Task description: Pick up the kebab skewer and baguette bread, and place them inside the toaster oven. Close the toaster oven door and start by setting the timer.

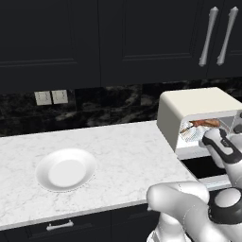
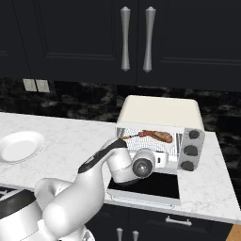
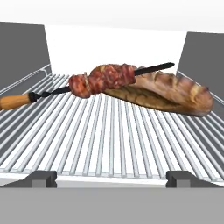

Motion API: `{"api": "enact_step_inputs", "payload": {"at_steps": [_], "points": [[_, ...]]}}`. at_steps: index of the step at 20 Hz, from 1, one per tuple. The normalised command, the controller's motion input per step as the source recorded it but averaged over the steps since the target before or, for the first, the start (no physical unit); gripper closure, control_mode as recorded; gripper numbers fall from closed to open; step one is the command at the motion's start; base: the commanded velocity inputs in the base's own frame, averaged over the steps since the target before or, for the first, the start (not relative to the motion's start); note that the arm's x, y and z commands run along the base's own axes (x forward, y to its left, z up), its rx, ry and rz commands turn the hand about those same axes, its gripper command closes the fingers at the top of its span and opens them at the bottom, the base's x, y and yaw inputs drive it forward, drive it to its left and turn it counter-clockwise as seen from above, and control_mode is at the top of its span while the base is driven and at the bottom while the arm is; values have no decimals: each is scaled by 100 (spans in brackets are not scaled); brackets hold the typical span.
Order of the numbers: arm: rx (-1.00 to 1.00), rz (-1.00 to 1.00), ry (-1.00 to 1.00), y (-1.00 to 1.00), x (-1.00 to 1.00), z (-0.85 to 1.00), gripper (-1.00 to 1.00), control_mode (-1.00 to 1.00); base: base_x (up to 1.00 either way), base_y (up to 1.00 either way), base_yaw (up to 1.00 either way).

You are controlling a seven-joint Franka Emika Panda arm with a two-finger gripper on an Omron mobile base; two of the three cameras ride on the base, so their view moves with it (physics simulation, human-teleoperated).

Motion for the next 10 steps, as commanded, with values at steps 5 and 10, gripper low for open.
{"api": "enact_step_inputs", "payload": {"at_steps": [5,10], "points": [[0,0,0,0,19,0,-100,-100,0,0,0],[0,0,0,0,18,0,-100,-100,0,0,0]]}}
